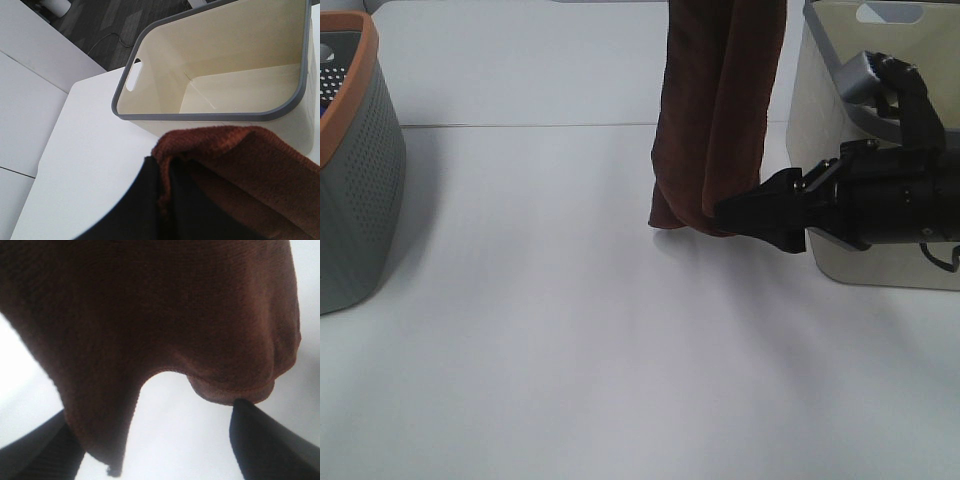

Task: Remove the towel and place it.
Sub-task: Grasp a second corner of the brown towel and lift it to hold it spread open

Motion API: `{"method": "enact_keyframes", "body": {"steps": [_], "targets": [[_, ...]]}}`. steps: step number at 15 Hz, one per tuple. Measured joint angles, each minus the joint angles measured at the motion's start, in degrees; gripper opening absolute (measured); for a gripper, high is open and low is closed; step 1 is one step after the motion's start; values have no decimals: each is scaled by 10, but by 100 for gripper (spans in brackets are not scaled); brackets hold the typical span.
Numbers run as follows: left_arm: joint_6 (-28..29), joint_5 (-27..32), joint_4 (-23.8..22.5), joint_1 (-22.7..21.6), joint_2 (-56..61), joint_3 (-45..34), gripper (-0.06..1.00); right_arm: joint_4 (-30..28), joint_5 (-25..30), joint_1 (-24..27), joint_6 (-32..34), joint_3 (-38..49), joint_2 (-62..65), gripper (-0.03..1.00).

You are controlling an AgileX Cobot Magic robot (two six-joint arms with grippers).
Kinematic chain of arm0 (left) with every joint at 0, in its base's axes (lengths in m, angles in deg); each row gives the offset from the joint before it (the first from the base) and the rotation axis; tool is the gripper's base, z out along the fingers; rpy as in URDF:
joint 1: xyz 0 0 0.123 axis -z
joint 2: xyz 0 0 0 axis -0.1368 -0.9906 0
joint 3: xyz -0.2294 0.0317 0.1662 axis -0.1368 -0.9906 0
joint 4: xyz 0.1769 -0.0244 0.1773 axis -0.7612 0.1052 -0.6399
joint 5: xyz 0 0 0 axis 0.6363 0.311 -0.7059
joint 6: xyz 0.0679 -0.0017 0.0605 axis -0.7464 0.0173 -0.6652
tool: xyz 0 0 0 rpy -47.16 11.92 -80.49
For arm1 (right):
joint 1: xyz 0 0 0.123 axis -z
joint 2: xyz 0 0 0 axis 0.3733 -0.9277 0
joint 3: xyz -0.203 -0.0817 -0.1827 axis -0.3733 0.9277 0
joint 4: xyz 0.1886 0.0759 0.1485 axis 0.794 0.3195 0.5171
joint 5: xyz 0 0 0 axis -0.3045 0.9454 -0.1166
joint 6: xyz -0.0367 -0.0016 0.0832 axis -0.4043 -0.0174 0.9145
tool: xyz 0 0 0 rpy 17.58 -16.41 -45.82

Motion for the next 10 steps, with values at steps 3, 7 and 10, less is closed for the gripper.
{"method": "enact_keyframes", "body": {"steps": [3,7,10], "targets": [[0,0,0,0,0,0,2,0,22,0,0,-23,-1,65],[0,0,0,0,0,0,2,1,33,0,0,-39,-37,57],[0,0,0,0,0,0,2,1,33,0,0,-39,-42,40]]}}
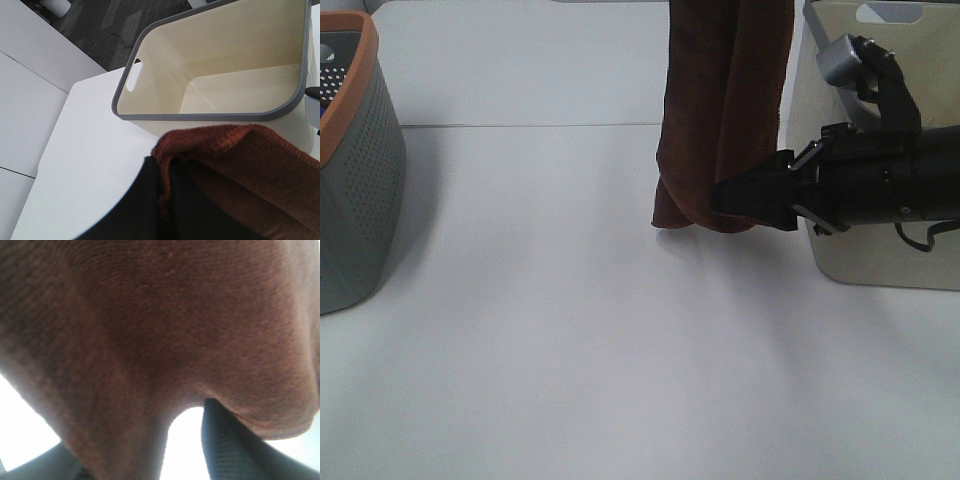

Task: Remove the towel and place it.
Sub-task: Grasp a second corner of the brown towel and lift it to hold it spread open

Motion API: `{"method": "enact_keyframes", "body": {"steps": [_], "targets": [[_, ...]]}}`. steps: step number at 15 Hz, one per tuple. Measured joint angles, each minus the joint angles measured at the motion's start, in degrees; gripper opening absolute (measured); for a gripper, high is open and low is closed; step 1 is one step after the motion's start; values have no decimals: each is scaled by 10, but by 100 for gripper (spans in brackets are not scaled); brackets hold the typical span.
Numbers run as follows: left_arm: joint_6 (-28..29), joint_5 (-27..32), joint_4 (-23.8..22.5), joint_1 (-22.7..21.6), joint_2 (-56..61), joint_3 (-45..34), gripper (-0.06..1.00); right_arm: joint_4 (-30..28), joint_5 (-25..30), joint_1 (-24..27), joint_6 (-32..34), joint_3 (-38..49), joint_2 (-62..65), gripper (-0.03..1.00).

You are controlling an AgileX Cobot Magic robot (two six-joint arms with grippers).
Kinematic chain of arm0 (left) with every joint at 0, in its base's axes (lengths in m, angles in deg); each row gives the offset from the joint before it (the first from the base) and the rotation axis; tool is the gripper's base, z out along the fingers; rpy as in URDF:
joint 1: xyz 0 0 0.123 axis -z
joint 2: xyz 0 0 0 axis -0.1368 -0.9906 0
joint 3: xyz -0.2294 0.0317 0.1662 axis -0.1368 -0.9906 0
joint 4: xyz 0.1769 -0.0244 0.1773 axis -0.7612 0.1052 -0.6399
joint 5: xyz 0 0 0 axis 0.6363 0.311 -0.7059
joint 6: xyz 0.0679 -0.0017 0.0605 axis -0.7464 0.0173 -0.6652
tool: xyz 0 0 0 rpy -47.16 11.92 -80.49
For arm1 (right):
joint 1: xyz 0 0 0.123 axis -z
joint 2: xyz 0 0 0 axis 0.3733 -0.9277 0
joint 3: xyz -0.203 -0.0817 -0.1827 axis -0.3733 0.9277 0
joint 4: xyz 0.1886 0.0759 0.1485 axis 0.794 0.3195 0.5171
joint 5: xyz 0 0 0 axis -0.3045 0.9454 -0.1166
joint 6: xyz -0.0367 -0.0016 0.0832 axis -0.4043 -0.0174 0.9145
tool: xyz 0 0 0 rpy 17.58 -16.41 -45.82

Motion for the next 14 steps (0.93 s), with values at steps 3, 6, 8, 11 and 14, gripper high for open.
{"method": "enact_keyframes", "body": {"steps": [3,6,8,11,14], "targets": [[0,0,-1,0,0,0,2,0,0,0,1,0,1,21],[1,37,-10,-5,0,0,2,-45,19,0,23,0,2,0],[3,70,-22,-16,-1,0,2,-99,28,0,54,0,25,0],[6,111,-84,-23,-2,0,2,-224,32,0,101,-17,91,0],[6,131,-164,-23,-2,0,2,-362,32,0,170,-83,116,0]]}}
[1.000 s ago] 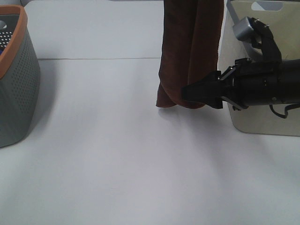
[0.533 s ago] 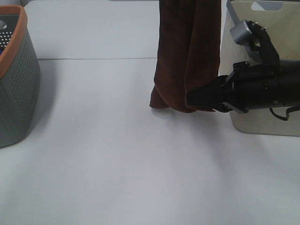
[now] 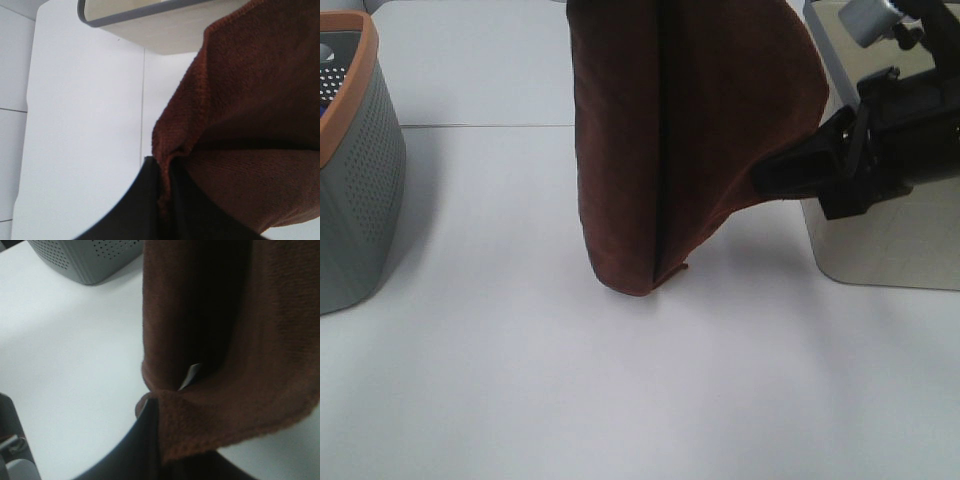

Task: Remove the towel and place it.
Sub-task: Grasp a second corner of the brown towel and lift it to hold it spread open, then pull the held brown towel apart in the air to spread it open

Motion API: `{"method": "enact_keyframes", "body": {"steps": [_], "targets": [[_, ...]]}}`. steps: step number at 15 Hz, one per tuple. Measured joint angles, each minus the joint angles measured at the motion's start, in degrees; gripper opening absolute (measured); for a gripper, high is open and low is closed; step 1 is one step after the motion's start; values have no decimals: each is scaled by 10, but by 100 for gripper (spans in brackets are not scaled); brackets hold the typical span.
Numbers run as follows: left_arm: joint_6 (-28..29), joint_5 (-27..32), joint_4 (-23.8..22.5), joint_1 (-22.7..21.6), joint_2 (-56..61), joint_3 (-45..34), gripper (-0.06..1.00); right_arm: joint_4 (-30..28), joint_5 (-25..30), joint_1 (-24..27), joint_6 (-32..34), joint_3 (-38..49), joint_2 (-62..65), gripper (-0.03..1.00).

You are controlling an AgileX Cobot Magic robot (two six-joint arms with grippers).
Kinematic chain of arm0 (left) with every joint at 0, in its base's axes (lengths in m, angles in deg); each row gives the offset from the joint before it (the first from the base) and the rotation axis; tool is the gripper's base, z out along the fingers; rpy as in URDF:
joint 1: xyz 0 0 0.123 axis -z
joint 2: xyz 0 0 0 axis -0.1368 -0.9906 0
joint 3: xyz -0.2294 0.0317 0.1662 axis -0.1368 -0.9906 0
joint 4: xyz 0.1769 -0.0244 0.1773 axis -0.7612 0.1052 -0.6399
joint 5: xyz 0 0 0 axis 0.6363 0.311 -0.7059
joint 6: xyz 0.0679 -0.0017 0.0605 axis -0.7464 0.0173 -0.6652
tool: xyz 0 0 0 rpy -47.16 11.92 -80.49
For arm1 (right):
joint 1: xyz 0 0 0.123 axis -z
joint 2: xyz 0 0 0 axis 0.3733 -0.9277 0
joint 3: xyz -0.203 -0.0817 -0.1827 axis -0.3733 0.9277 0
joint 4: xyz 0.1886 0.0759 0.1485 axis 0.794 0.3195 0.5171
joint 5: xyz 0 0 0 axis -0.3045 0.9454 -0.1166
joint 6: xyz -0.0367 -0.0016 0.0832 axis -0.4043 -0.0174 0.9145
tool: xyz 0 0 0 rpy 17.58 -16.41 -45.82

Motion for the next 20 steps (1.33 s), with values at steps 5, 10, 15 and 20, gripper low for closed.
{"method": "enact_keyframes", "body": {"steps": [5,10,15,20], "targets": [[25,-36,-84,0,-29,1,2,-190,2,0,25,-138,-58,0],[163,-225,-148,-69,-85,1,2,-281,-20,0,19,-380,-234,0],[193,-354,-148,-126,-155,1,2,-286,-62,0,-41,-528,-355,0],[193,-379,-150,-138,-170,1,2,-293,-68,0,-166,-536,-374,0]]}}
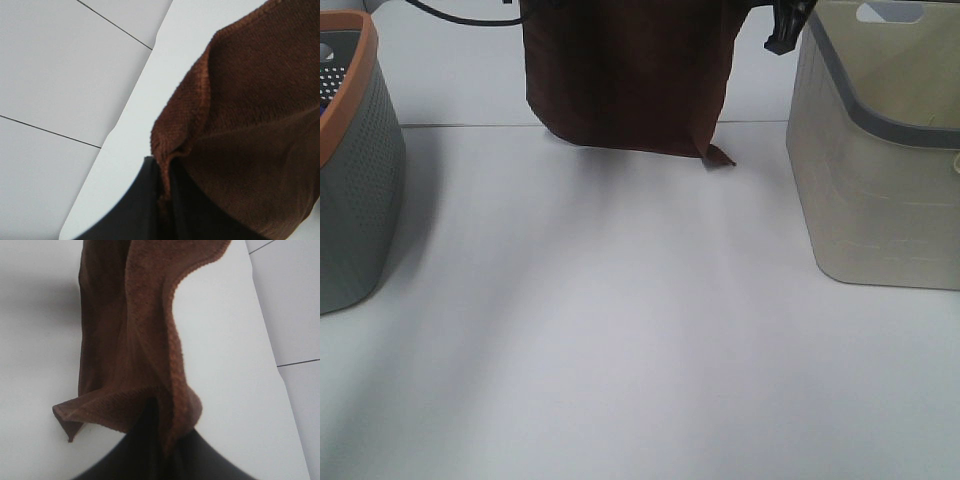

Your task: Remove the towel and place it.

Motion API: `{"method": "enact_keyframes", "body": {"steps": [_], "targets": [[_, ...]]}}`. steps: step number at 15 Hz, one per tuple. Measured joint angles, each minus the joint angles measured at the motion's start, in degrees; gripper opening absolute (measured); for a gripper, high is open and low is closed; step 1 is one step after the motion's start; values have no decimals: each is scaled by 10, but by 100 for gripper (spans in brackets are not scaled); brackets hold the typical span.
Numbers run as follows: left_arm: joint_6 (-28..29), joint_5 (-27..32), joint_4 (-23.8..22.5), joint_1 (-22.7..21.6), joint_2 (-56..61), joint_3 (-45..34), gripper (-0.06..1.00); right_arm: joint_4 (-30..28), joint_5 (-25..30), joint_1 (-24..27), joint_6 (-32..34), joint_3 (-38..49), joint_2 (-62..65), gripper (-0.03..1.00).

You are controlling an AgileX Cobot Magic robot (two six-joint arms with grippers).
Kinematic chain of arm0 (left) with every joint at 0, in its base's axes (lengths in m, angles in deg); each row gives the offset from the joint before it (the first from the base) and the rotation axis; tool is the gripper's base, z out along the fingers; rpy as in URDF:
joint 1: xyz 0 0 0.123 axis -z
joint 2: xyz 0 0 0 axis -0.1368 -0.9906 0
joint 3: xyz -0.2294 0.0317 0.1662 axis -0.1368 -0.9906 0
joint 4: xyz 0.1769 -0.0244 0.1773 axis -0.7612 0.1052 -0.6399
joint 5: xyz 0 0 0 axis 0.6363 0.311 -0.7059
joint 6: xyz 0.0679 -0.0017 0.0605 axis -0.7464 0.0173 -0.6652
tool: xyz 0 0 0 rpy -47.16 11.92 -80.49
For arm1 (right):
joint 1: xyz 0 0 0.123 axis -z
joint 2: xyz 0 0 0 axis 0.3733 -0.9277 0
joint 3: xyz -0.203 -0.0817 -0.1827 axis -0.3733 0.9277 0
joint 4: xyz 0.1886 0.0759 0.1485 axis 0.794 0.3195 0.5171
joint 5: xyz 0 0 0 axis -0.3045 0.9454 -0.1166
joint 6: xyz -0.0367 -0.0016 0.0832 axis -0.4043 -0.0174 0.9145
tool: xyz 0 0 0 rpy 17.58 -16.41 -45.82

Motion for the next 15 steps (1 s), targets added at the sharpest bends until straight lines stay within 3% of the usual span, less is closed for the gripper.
{"method": "enact_keyframes", "body": {"steps": [2,4,8,10,12,15], "targets": [[0,1,0,1,12,0,2,1,6,0,-5,-1,15,0],[0,-14,0,1,14,0,2,1,-46,0,-19,-2,21,0],[0,-108,2,-15,-20,0,2,1,-182,0,-93,-10,-29,0],[0,-158,2,-25,-28,0,2,1,-221,0,-100,-41,-65,0],[0,-186,2,-31,-36,0,2,1,-228,0,-104,-76,-85,0],[0,-175,2,-33,-60,0,2,10,-213,0,-94,-88,-87,0]]}}
